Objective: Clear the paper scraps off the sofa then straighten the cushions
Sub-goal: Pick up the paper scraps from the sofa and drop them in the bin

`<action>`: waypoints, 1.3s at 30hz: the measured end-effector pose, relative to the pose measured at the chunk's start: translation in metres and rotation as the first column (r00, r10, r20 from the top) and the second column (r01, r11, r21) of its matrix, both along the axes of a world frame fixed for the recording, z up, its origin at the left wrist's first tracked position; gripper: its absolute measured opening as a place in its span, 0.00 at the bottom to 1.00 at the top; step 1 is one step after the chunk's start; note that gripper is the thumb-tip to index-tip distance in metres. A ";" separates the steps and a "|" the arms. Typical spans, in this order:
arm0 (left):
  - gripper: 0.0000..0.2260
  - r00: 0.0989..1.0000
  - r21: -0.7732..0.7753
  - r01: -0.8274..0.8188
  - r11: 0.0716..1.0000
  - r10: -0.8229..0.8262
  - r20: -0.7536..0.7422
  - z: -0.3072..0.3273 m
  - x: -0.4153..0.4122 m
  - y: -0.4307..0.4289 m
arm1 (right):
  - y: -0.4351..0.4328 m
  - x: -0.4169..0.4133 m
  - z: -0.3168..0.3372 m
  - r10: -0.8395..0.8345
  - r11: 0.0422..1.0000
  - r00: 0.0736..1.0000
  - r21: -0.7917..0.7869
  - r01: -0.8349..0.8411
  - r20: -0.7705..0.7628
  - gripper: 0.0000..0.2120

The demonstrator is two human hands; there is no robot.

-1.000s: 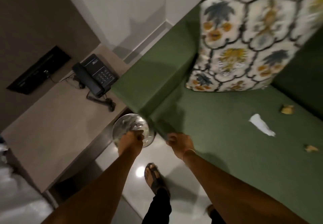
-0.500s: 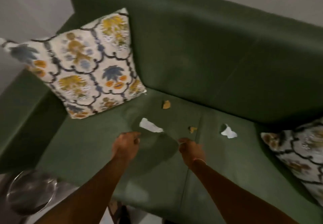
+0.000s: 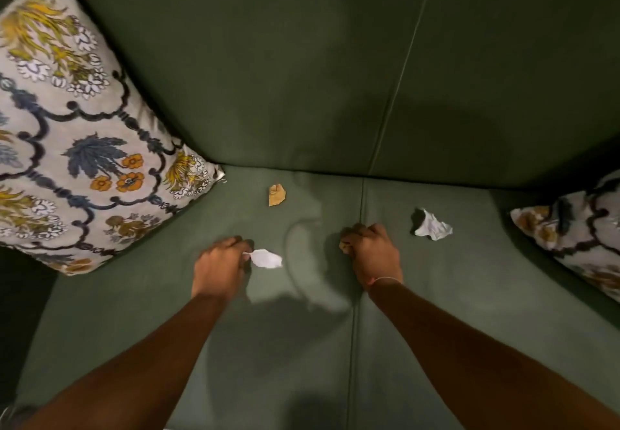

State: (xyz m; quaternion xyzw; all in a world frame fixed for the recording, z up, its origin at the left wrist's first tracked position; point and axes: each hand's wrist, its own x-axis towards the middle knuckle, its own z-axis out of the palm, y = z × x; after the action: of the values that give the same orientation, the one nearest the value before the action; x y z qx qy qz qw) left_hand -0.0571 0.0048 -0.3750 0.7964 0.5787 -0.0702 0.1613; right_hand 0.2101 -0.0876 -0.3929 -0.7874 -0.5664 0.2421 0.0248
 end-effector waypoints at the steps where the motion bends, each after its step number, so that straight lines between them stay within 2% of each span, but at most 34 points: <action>1: 0.08 1.000 0.009 -0.018 1.000 0.018 0.015 0.002 0.005 0.000 | -0.004 0.002 0.001 0.008 1.000 1.000 0.006 -0.008 -0.014 0.14; 4: 0.07 0.997 0.049 0.003 0.999 -0.007 0.072 0.008 0.024 0.007 | -0.018 0.013 0.013 -0.050 0.995 0.998 0.084 0.053 -0.044 0.12; 8: 0.06 0.989 0.094 0.042 0.995 -0.055 0.136 0.014 0.068 0.035 | -0.035 0.043 0.026 -0.228 0.951 0.973 0.222 0.213 0.043 0.08; 11: 0.07 0.994 0.088 0.031 0.996 -0.040 0.099 0.013 0.095 0.060 | -0.037 0.071 0.025 -0.327 0.931 0.939 0.205 0.301 0.109 0.06; 15: 0.08 1.000 -0.046 0.006 0.999 -0.007 -0.014 0.003 0.111 0.081 | -0.031 0.095 0.010 -0.391 0.919 0.918 0.090 0.385 0.069 0.11; 17: 0.07 1.000 -0.031 0.003 1.000 -0.003 -0.009 -0.001 0.113 0.081 | -0.030 0.098 0.001 -0.394 0.918 0.919 0.047 0.393 0.019 0.13; 20: 0.07 1.000 0.039 -0.013 0.999 0.012 0.015 -0.005 0.111 0.072 | -0.034 0.092 -0.007 -0.440 0.892 0.896 0.087 0.444 -0.066 0.11; 23: 0.07 0.997 0.027 -0.038 0.999 0.036 0.073 -0.006 0.099 0.051 | -0.045 0.080 -0.011 -0.456 0.883 0.884 0.069 0.464 -0.105 0.10; 25: 0.07 0.985 0.003 -0.089 0.996 0.087 0.150 -0.005 0.088 0.035 | -0.051 0.065 -0.008 -0.516 0.847 0.834 0.025 0.530 -0.197 0.10; 30: 0.07 0.883 -0.127 -0.324 0.937 0.348 0.314 0.003 0.036 -0.012 | -0.057 -0.011 0.016 -0.656 0.725 0.597 -0.165 0.669 -0.462 0.06; 33: 0.06 0.851 -0.167 -0.374 0.912 0.409 0.331 0.007 -0.020 -0.038 | -0.055 -0.077 0.027 -0.663 0.711 0.447 -0.316 0.629 -0.601 0.05; 36: 0.05 0.763 -0.186 -0.506 0.842 0.538 0.358 0.016 -0.095 -0.062 | -0.046 -0.156 0.034 -0.657 0.727 0.395 -0.402 0.557 -0.642 0.07; 39: 0.04 0.683 -0.171 -0.624 0.762 0.639 0.354 0.020 -0.175 -0.089 | -0.038 -0.231 0.039 -0.655 0.724 0.304 -0.459 0.515 -0.692 0.12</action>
State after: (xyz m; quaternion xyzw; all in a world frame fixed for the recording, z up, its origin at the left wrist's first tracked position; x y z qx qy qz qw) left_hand -0.2319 -0.0843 -0.3547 0.5424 0.7713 0.1397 0.3024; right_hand -0.0213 -0.1256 -0.3543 -0.7285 -0.1391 0.5938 0.3121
